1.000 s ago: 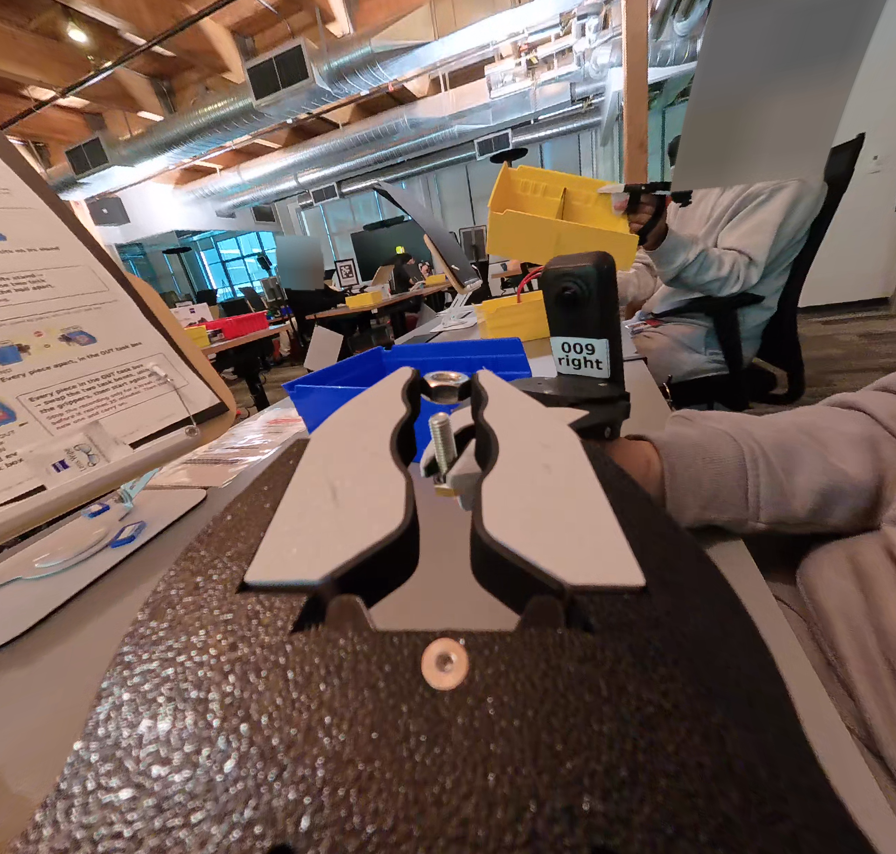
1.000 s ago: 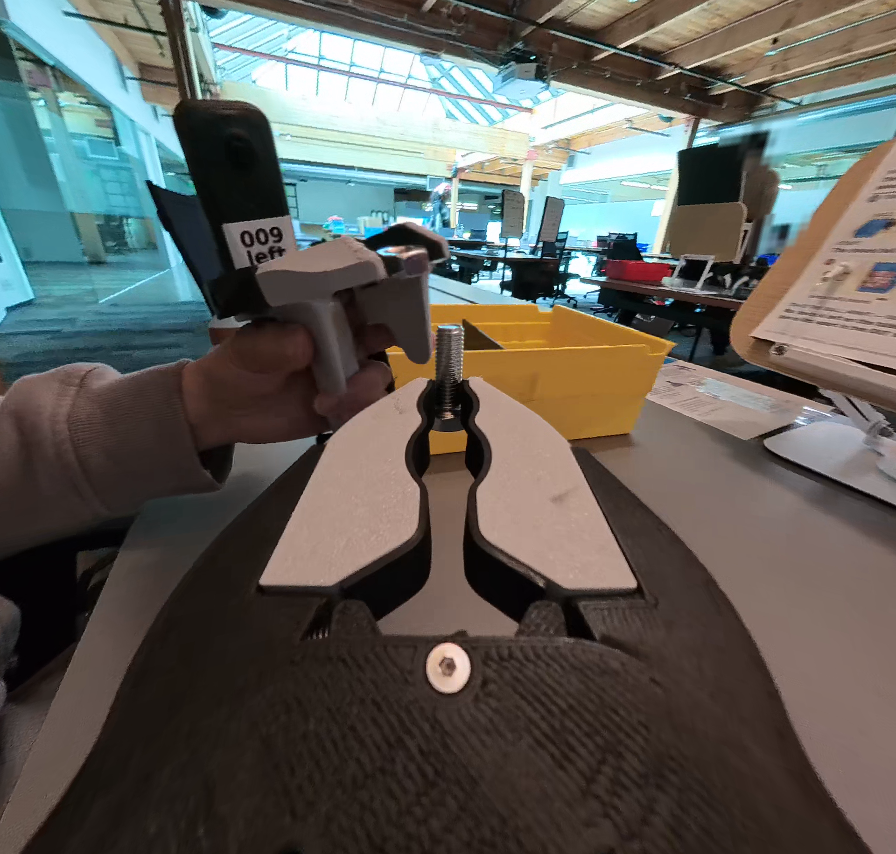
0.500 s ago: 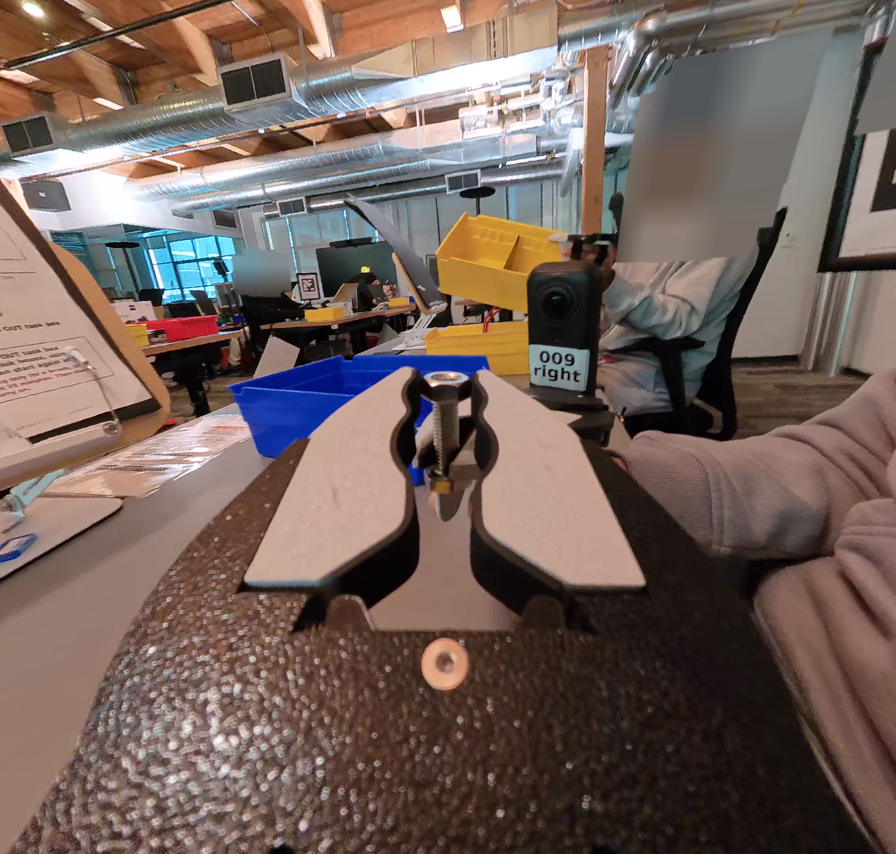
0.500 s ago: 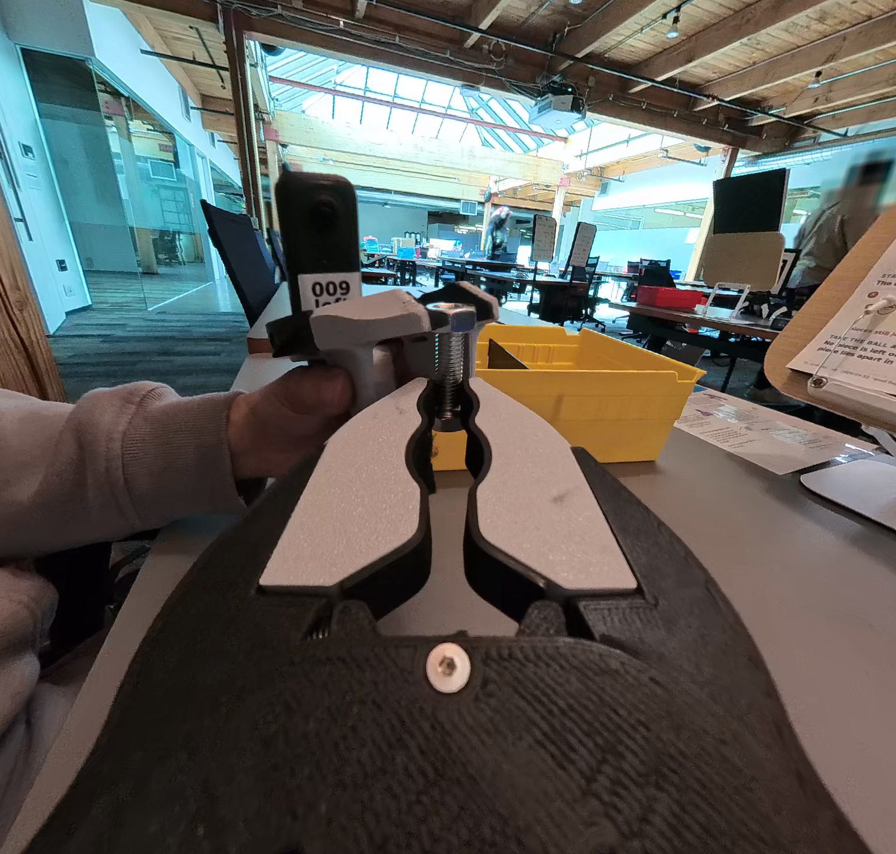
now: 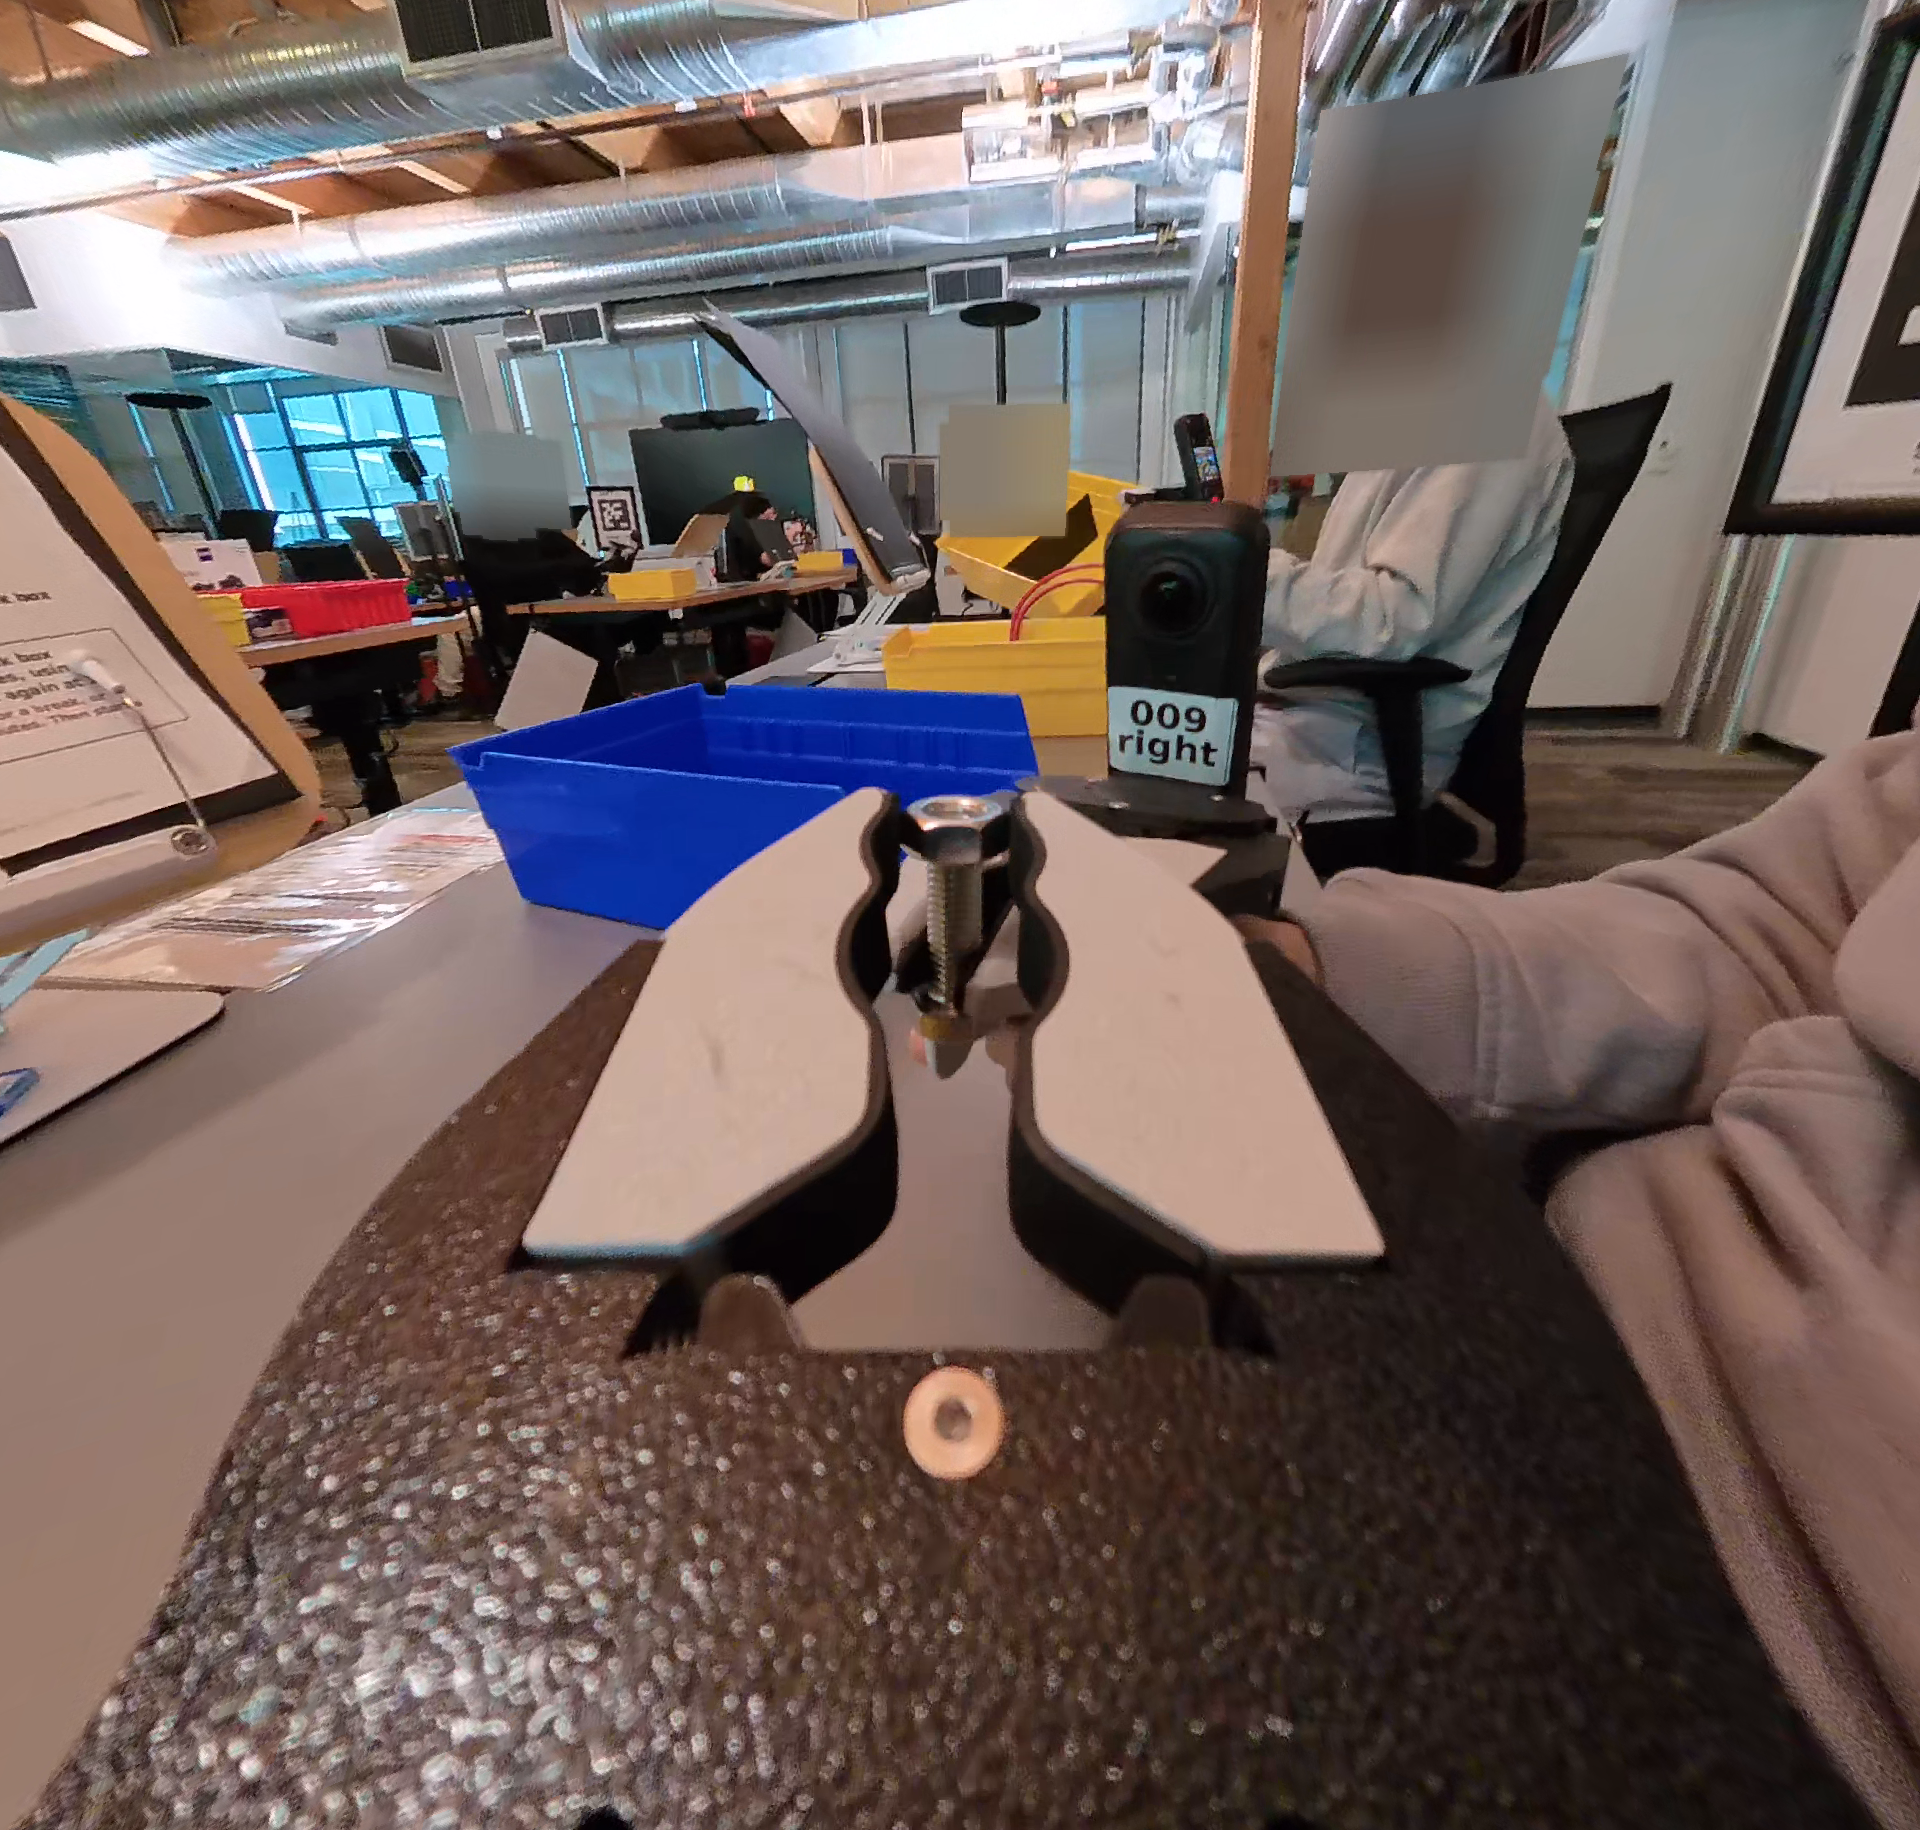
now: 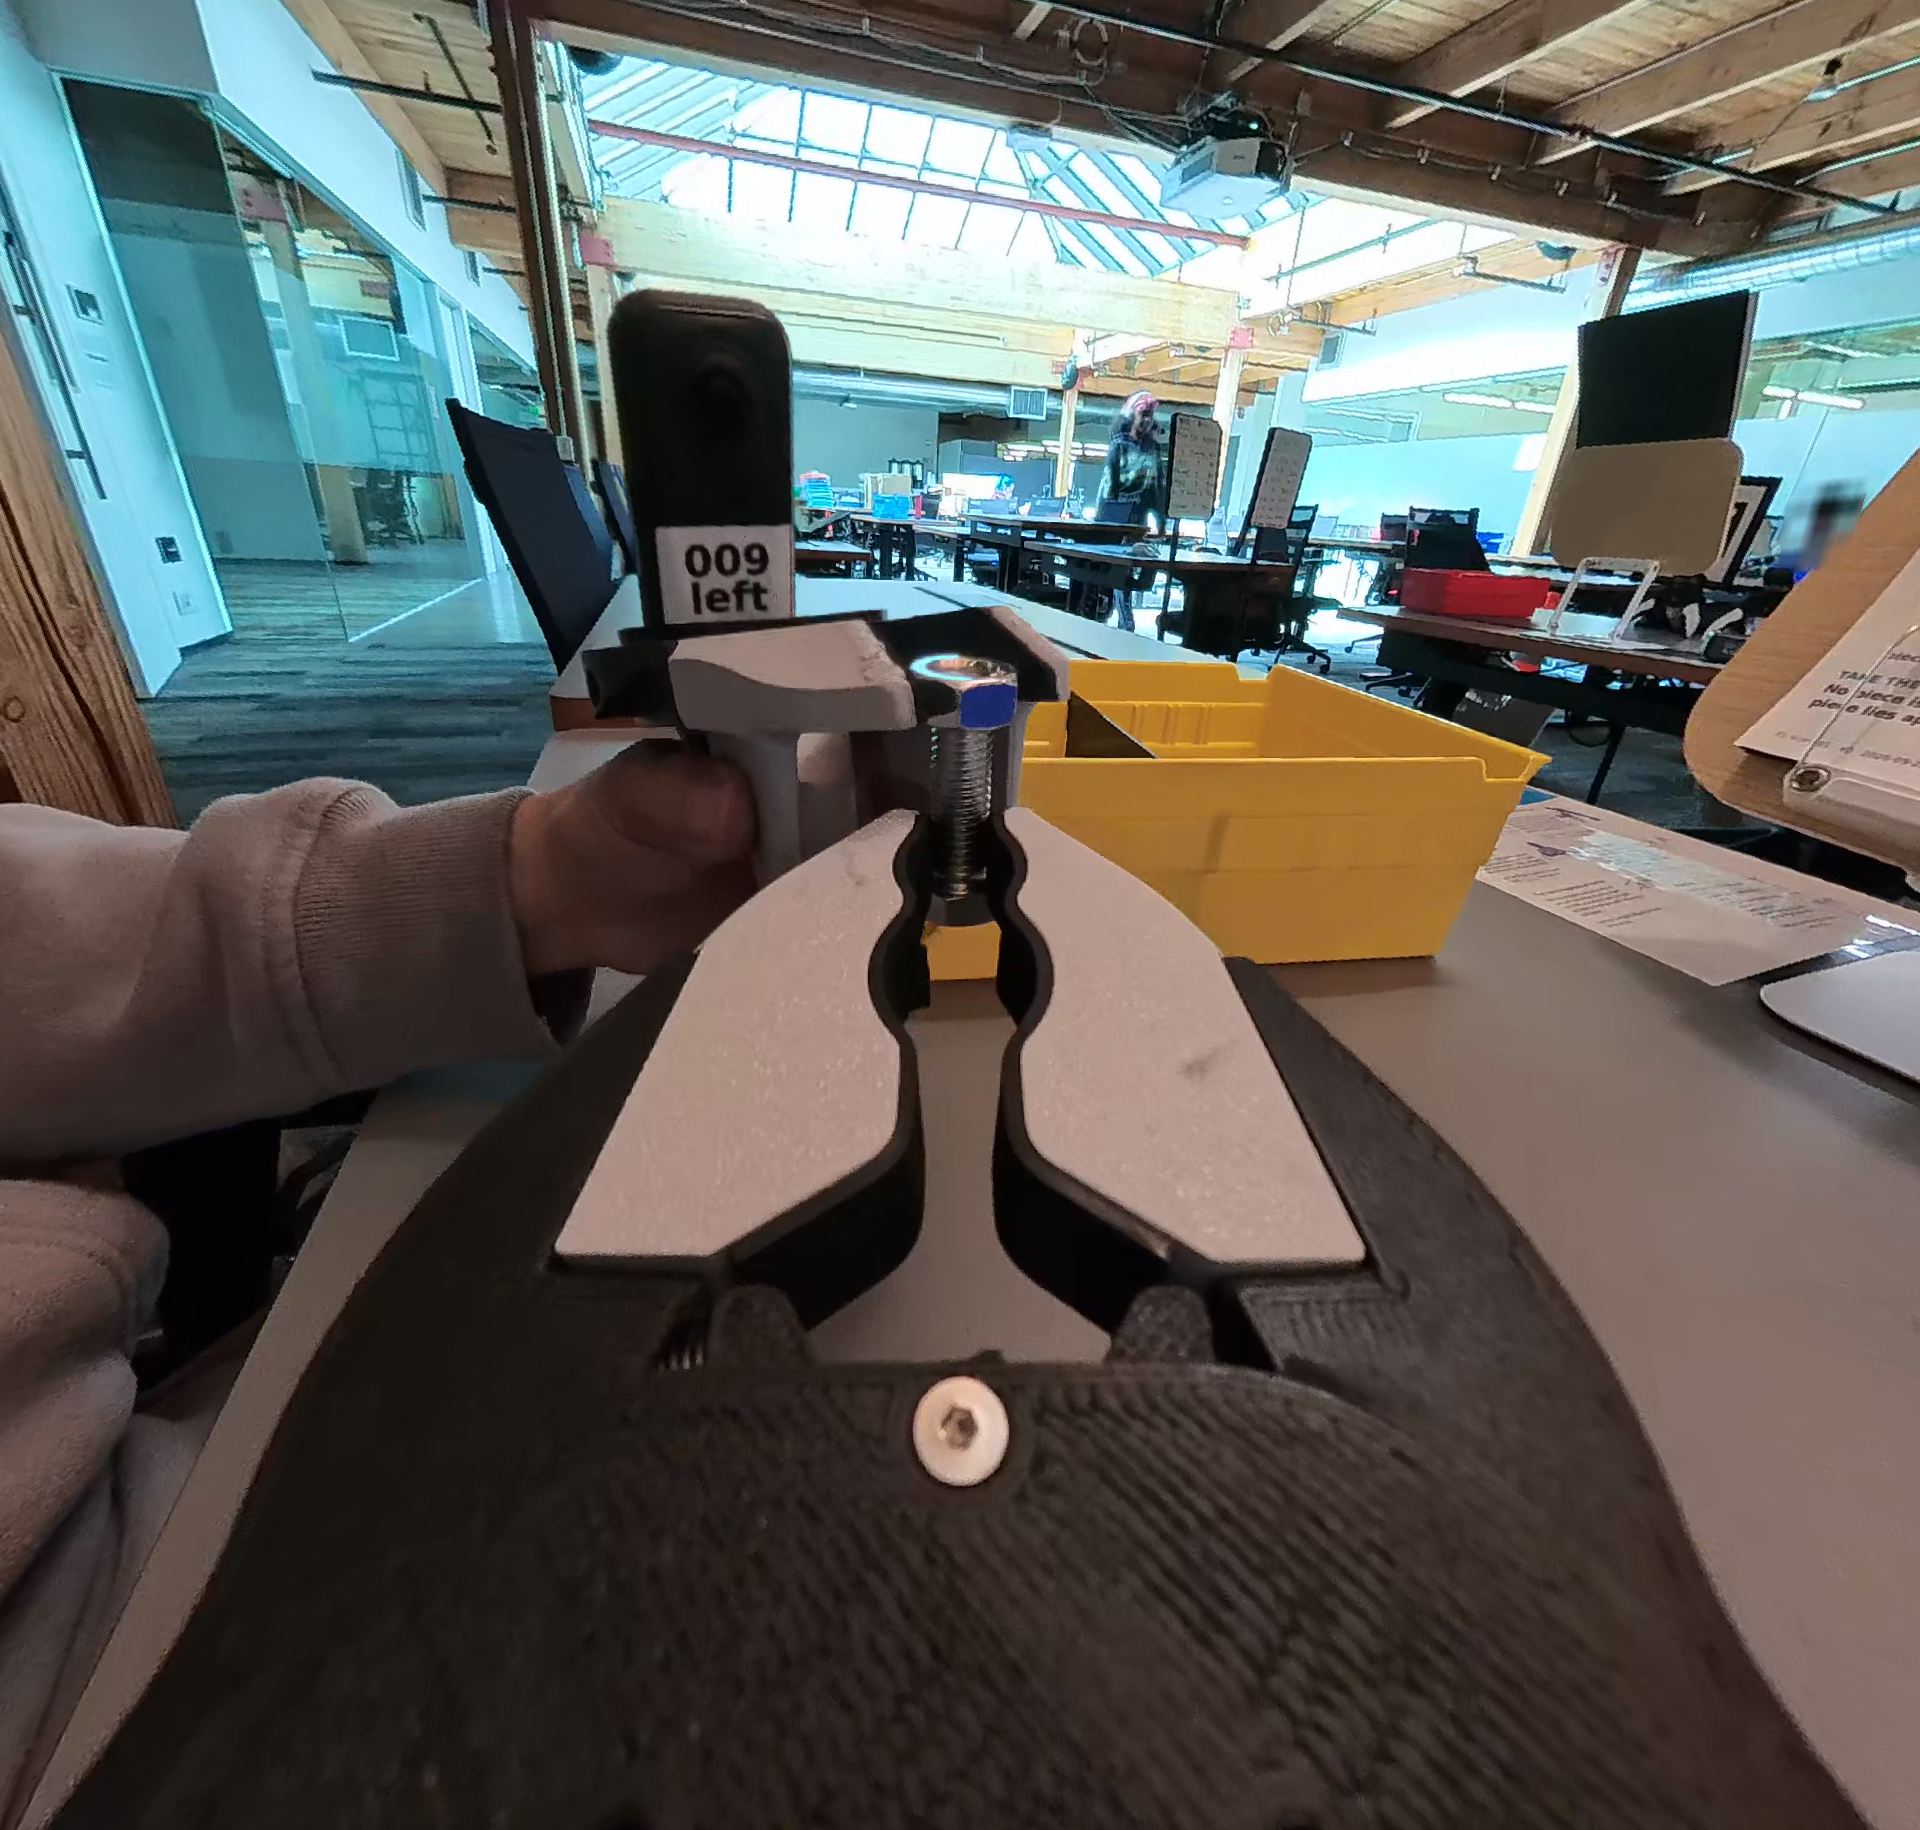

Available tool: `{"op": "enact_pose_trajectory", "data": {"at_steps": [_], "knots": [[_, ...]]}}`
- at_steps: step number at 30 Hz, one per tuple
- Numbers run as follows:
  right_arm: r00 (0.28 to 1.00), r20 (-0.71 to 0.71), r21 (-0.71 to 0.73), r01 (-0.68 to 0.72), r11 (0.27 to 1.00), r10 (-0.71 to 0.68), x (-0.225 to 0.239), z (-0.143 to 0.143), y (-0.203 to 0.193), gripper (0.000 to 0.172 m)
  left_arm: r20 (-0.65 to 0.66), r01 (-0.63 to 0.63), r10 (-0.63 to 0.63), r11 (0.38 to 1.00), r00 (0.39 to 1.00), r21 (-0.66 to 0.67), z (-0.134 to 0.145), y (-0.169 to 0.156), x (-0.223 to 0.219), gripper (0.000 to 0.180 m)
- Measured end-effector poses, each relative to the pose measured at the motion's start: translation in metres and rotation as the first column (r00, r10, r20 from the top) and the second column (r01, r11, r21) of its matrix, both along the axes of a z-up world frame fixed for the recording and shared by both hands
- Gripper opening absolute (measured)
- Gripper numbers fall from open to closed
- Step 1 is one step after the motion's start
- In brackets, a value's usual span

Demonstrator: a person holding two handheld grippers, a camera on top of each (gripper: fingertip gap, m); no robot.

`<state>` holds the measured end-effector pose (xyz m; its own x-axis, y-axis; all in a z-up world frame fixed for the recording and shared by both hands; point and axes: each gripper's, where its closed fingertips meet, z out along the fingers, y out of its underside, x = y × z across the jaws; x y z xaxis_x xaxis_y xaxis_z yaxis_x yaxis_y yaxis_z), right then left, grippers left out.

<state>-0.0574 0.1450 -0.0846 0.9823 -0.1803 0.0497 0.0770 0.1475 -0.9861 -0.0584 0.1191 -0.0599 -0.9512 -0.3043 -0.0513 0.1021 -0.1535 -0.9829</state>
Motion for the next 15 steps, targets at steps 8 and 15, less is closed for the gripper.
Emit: {"op": "enact_pose_trajectory", "data": {"at_steps": [8,15], "knots": [[1.000,-0.013,-0.015,-0.002,1.000,0.001,0.0010,-0.0030,0.0005,0.009,-0.009,-0.002,0.002,1.000,1.000,-0.015,-0.0024,0.0010,0.0018,0.019],[1.000,-0.014,-0.008,-0.005,1.000,0.005,0.0007,-0.0019,0.0001,0.009,-0.030,-0.007,0.006,1.000,1.000,-0.016,-0.0027,0.0005,0.0040,0.026]]}}
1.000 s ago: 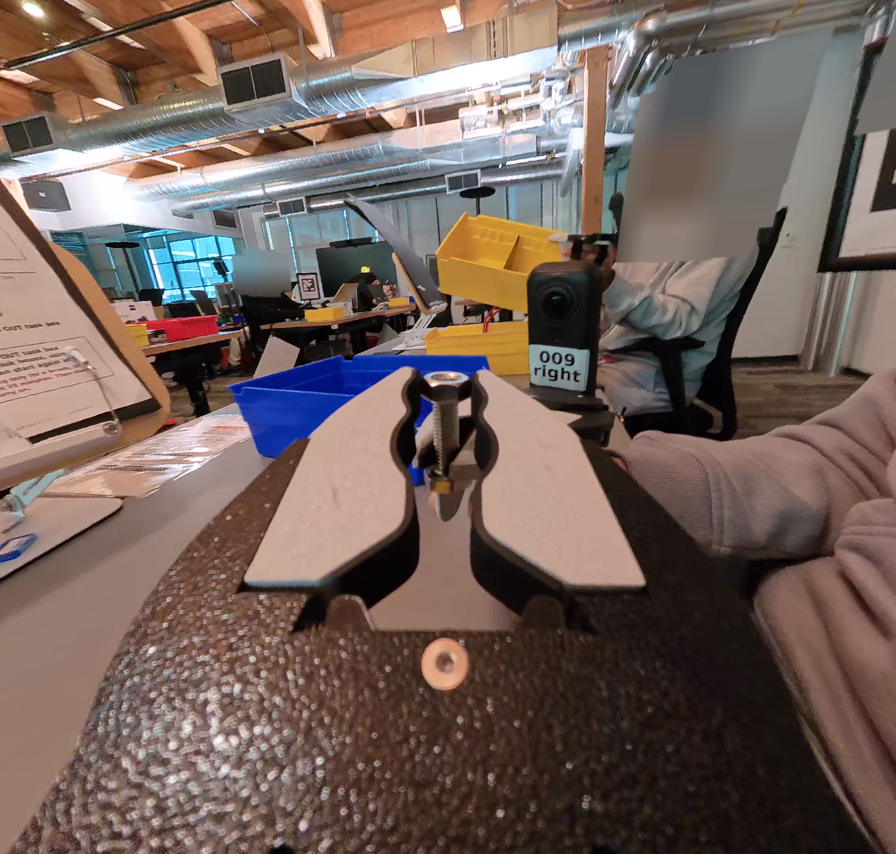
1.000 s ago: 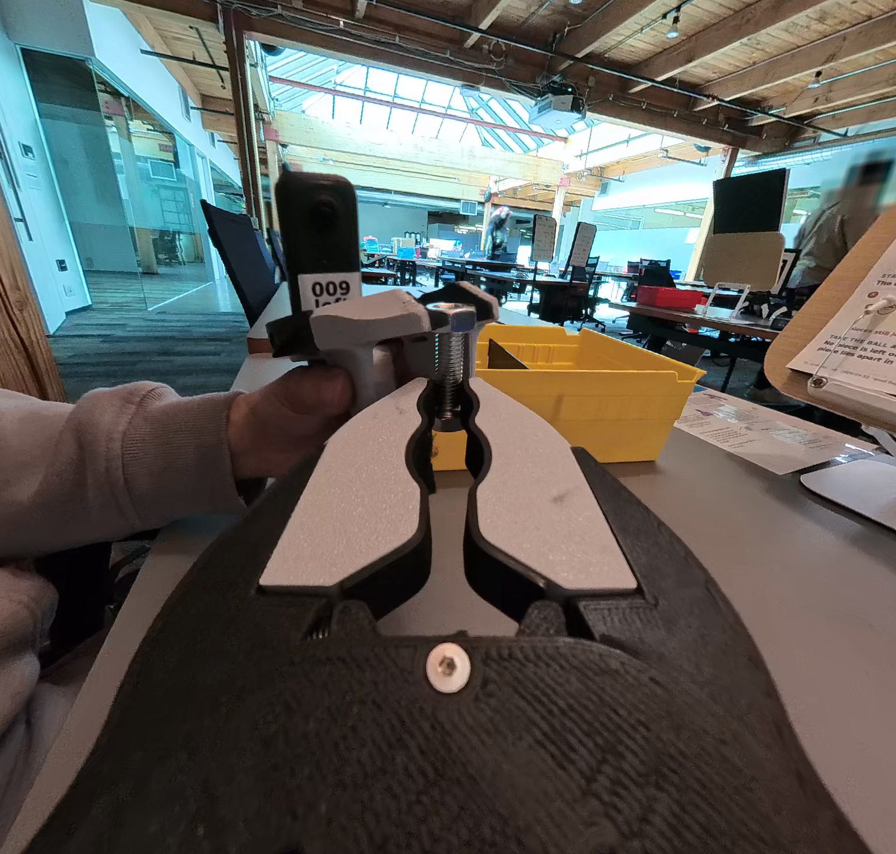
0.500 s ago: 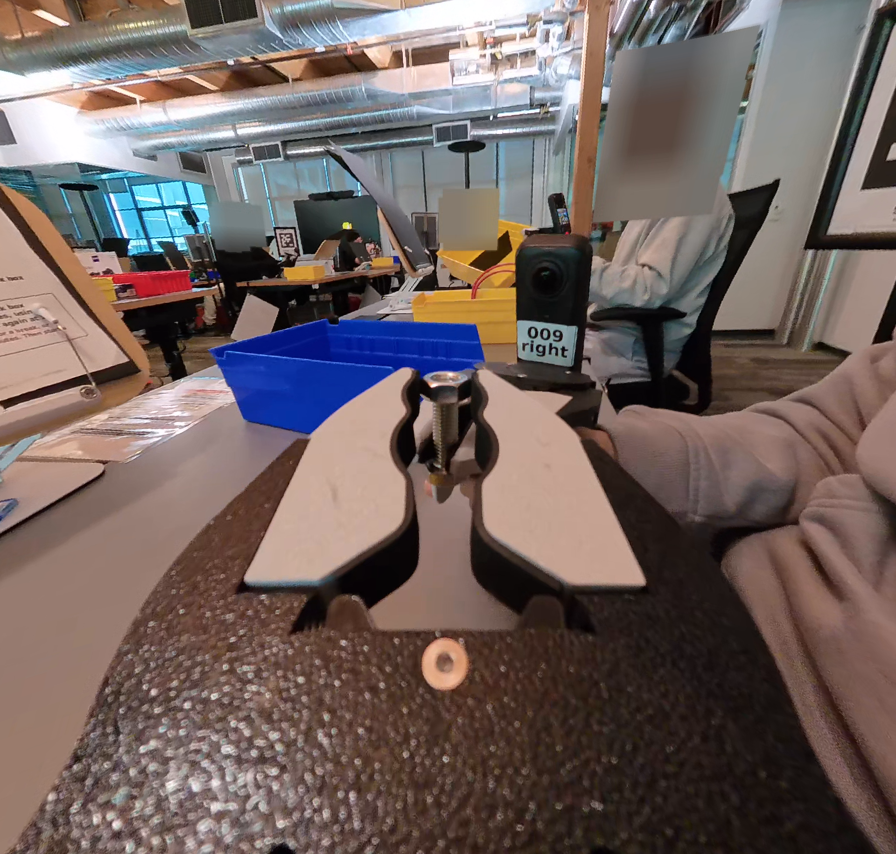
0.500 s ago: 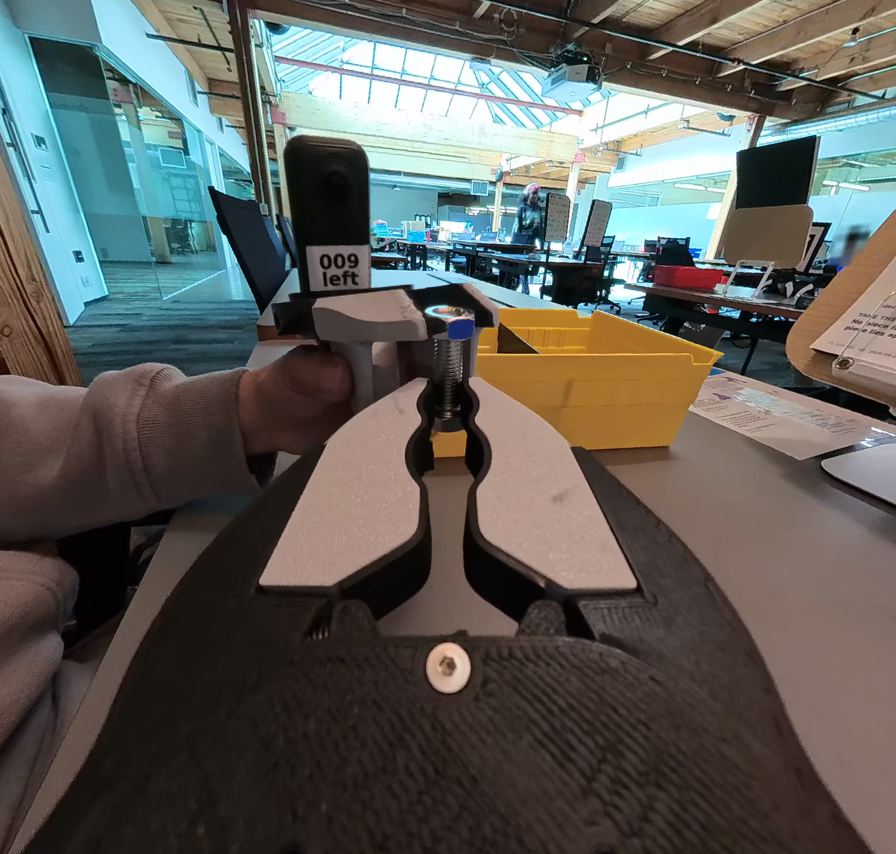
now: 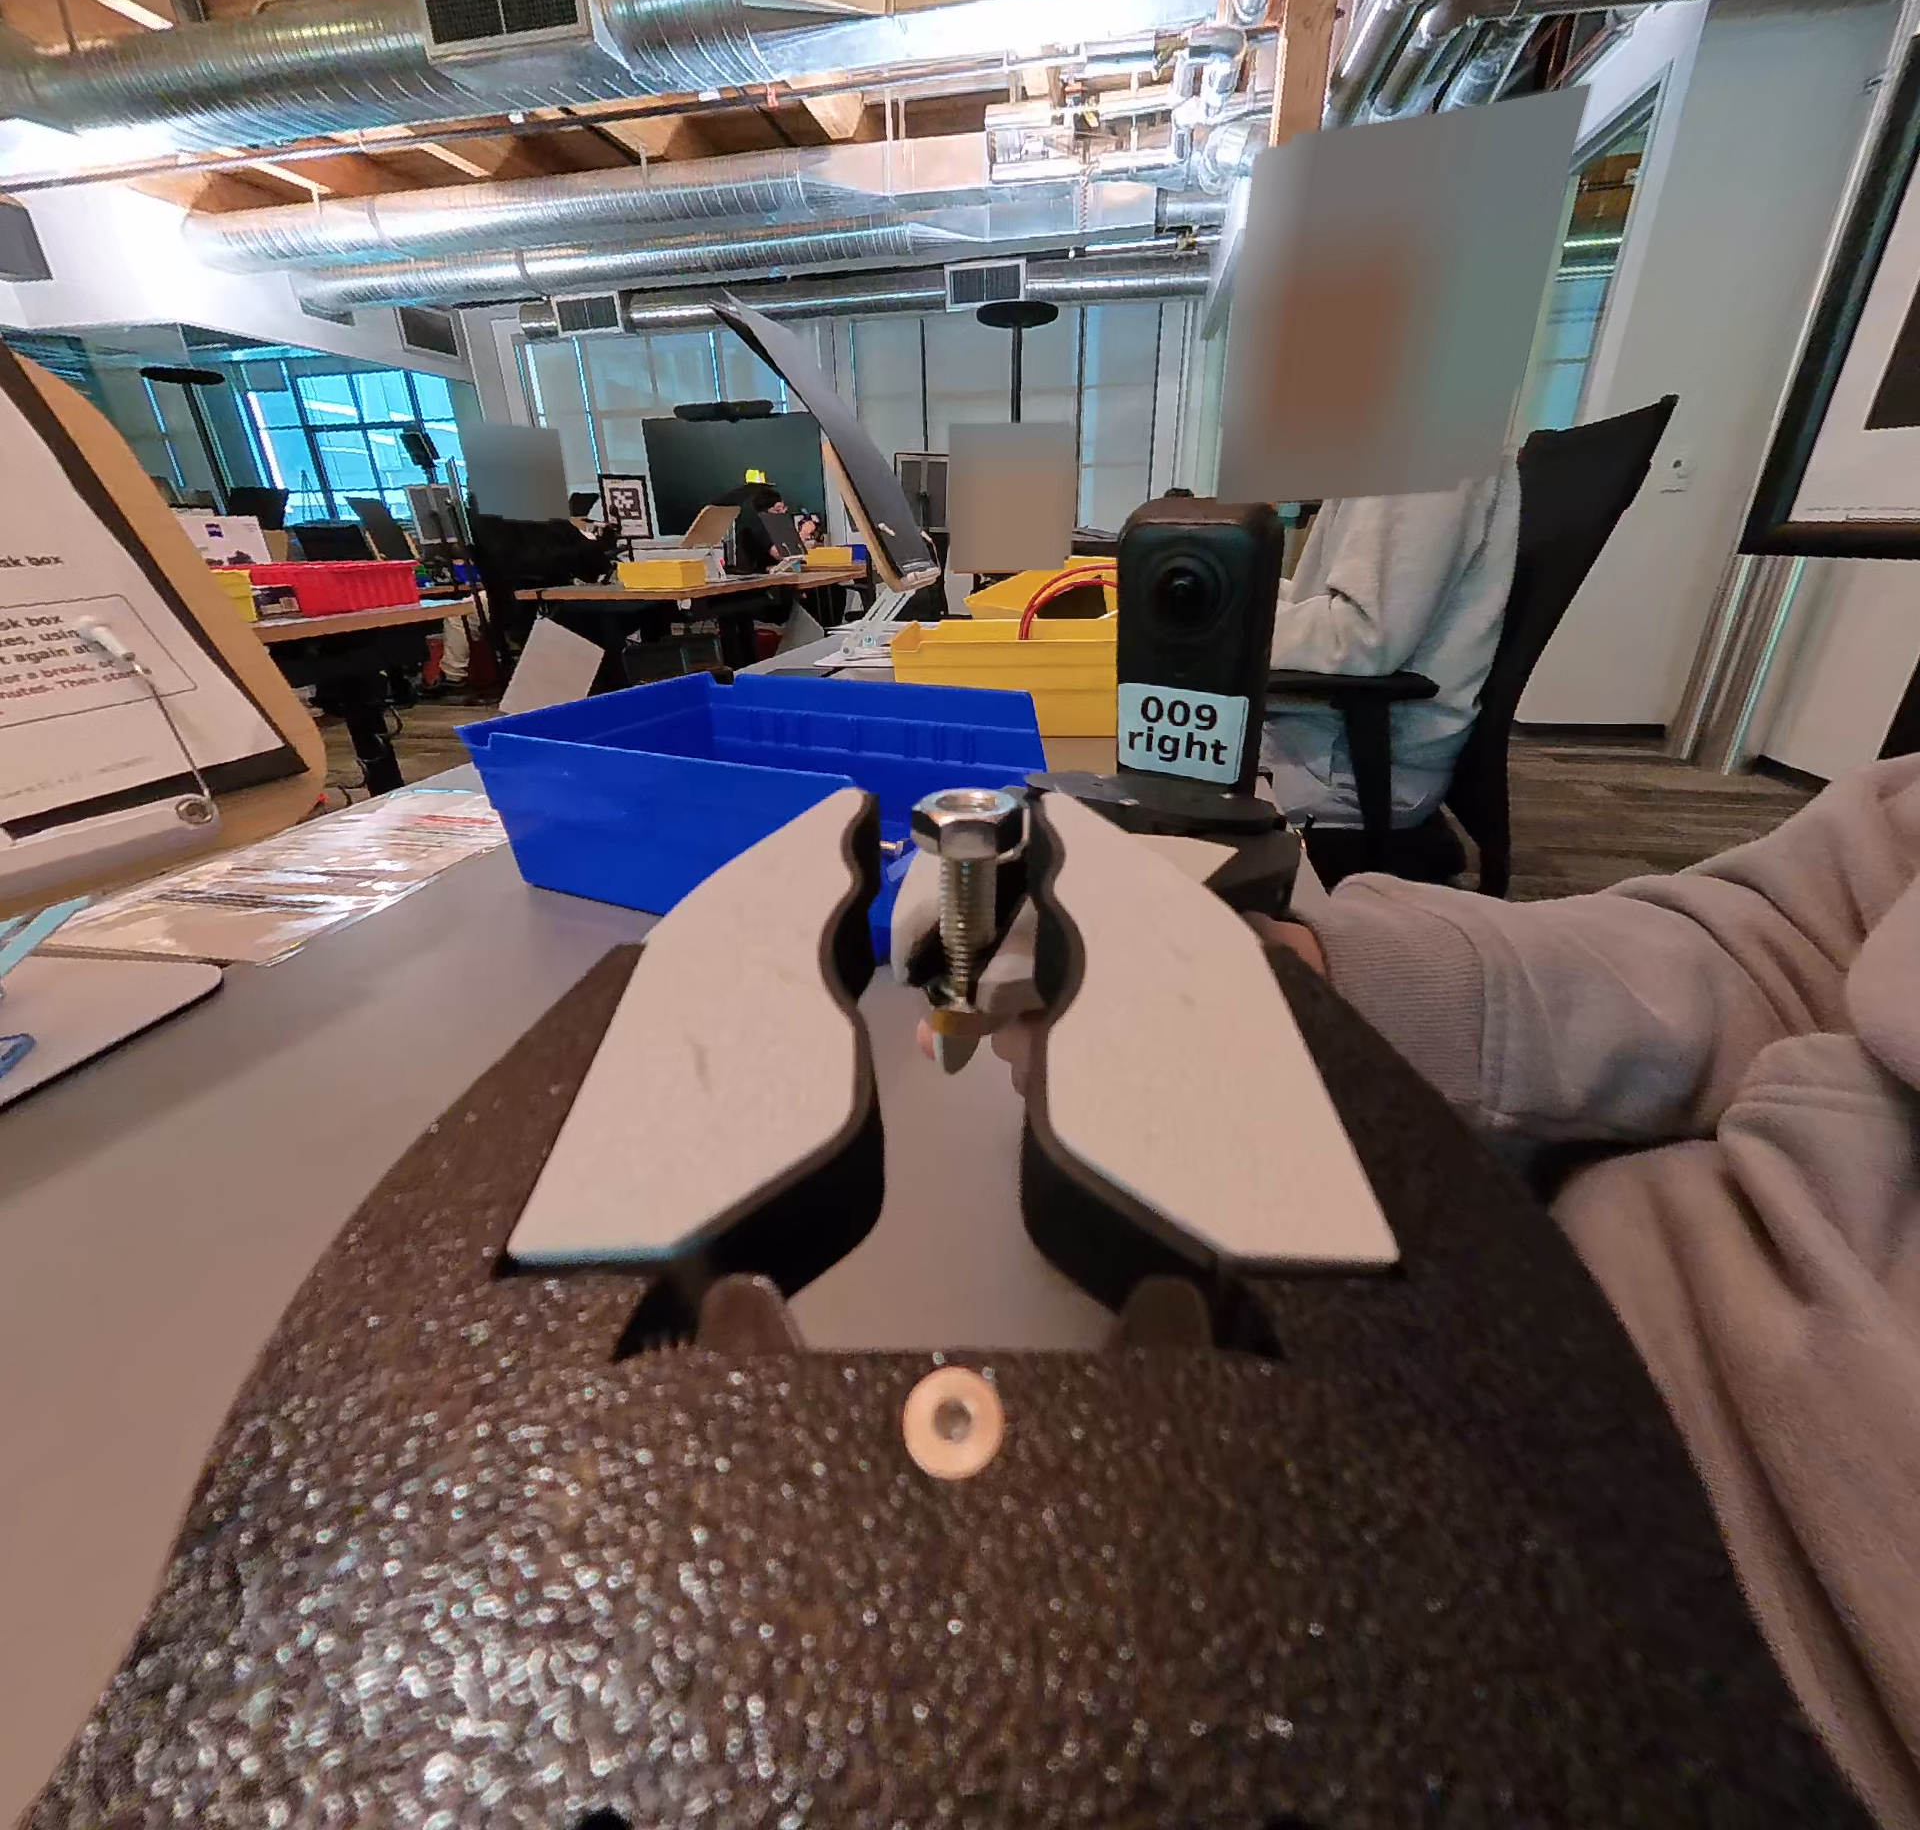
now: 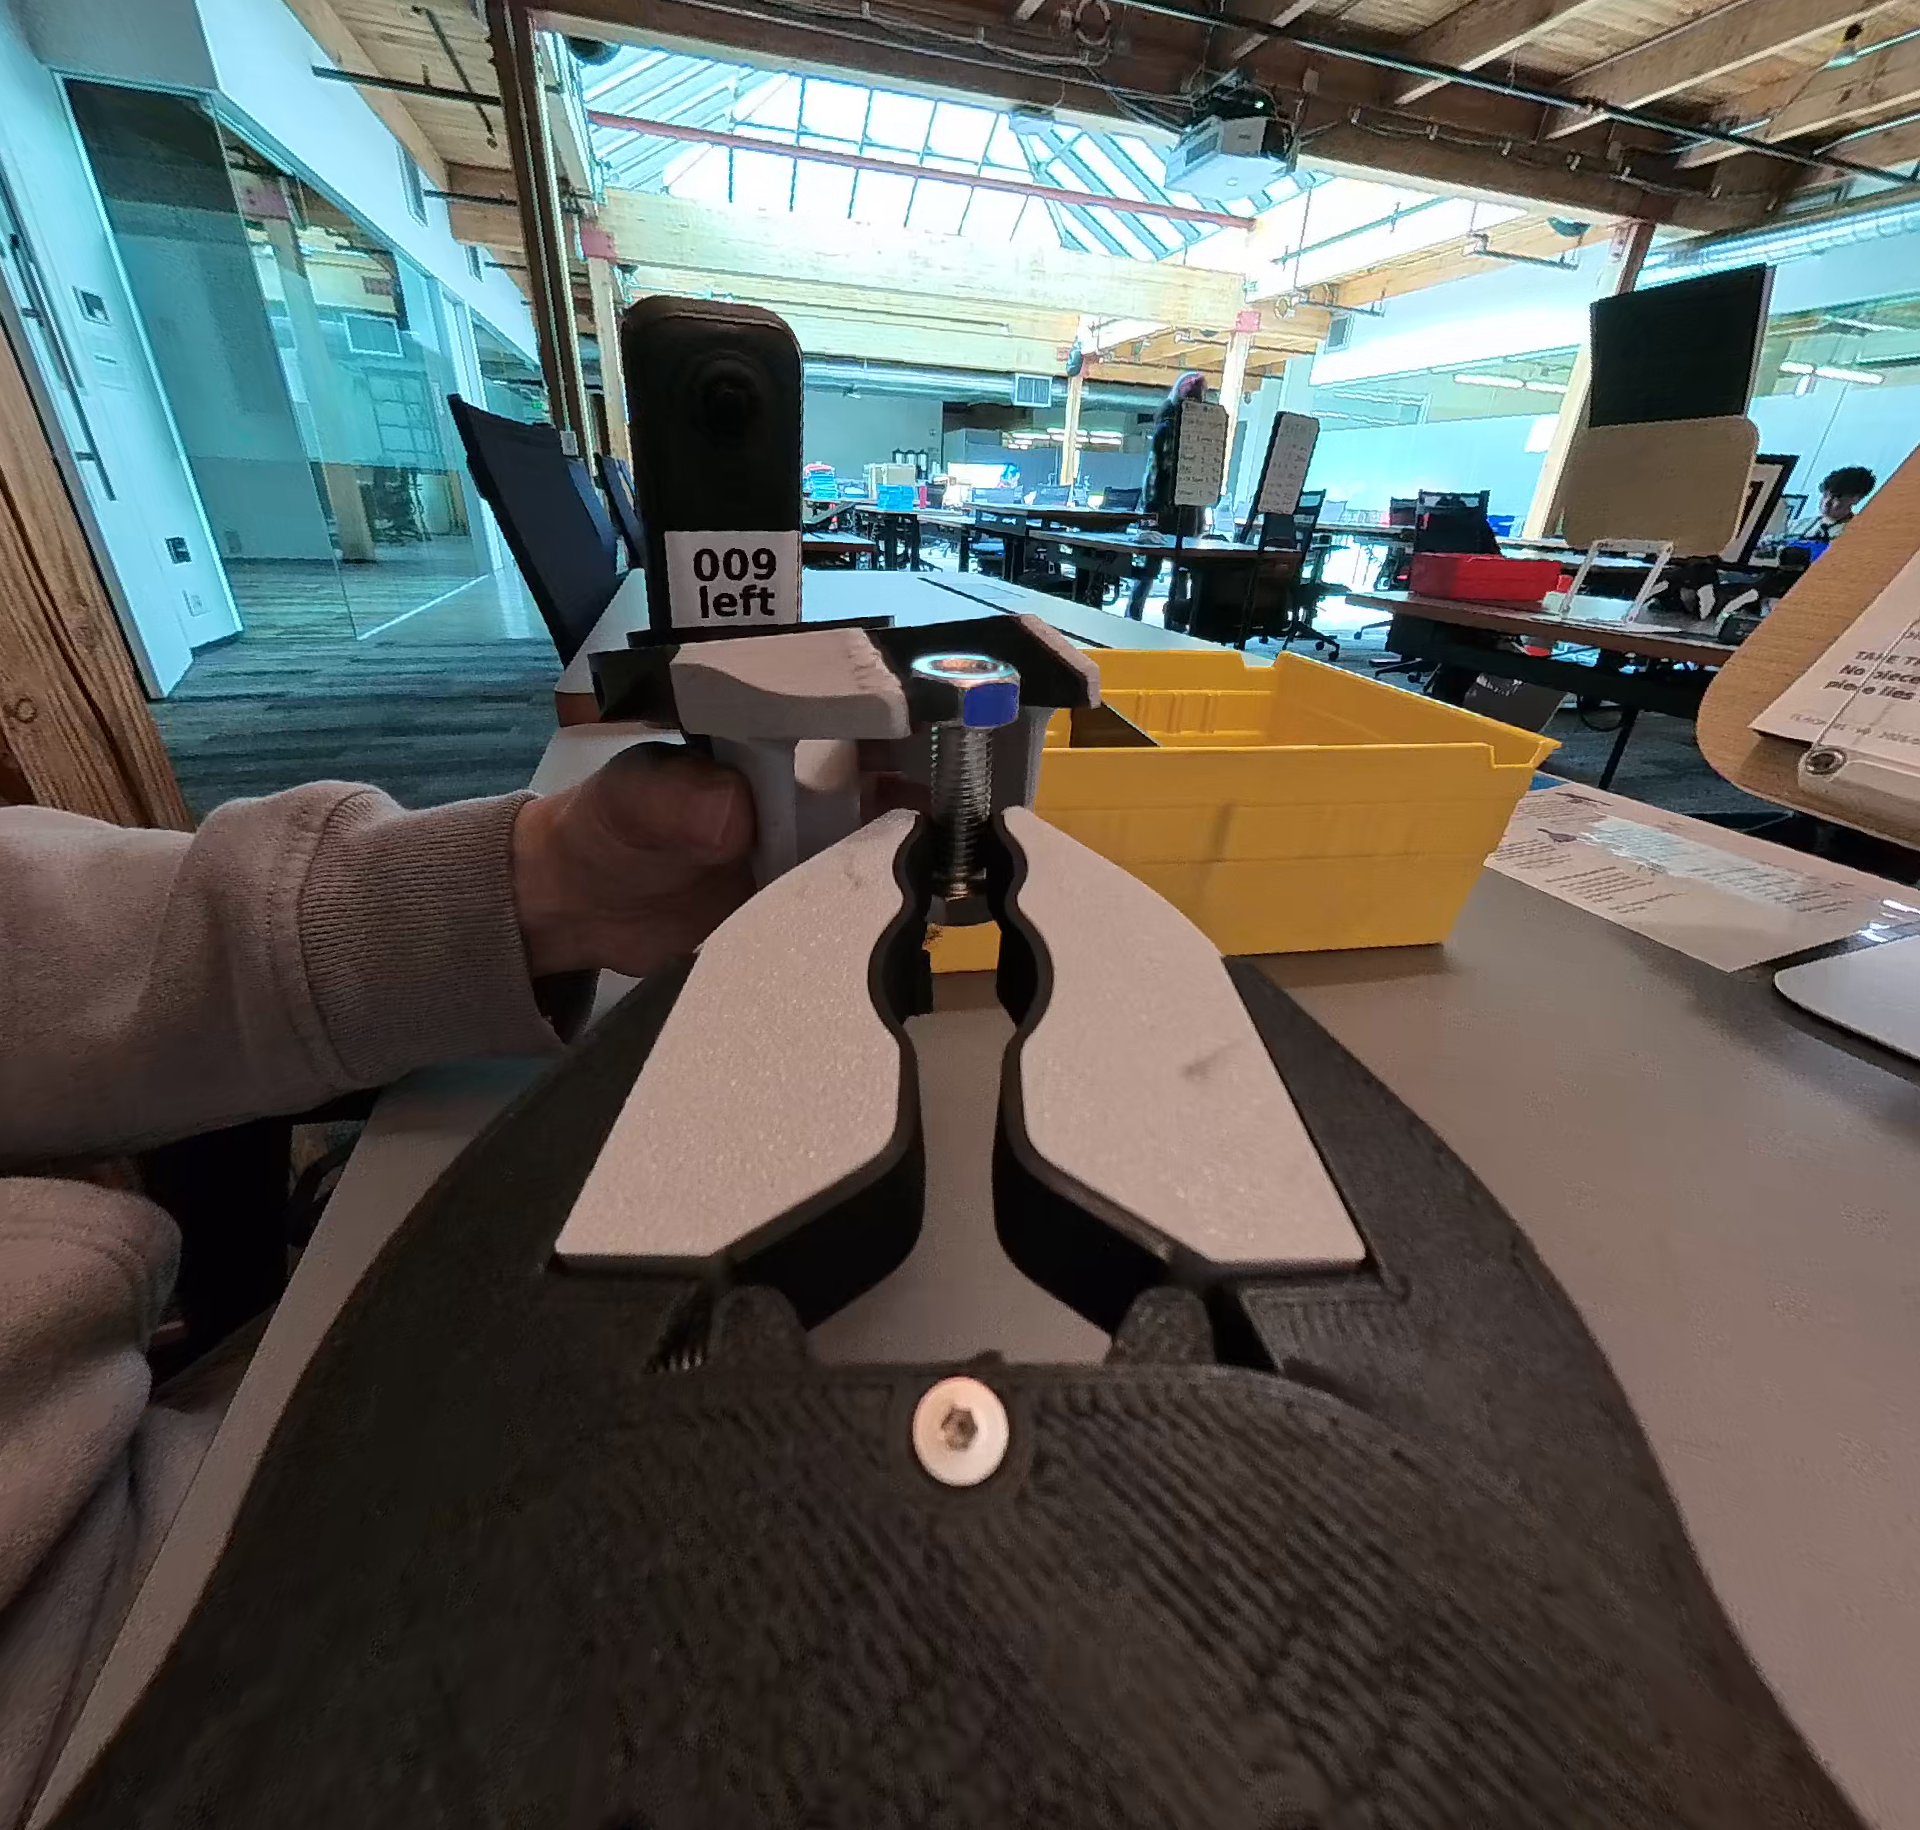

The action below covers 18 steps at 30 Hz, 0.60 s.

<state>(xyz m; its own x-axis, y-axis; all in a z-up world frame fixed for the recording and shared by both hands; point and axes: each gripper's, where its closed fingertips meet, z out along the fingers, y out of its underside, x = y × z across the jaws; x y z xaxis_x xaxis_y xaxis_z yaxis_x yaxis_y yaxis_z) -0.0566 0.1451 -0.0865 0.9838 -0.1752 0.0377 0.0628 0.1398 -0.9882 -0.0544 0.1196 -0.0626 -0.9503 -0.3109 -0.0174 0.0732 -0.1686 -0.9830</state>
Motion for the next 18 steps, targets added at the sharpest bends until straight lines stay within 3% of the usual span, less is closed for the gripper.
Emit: {"op": "enact_pose_trajectory", "data": {"at_steps": [18], "knots": [[0.999,-0.003,0.004,0.034,0.999,-0.034,0.005,0.000,-0.003,0.009,-0.051,-0.086,0.085,0.996,0.995,-0.022,0.002,0.010,0.008,0.031]]}}
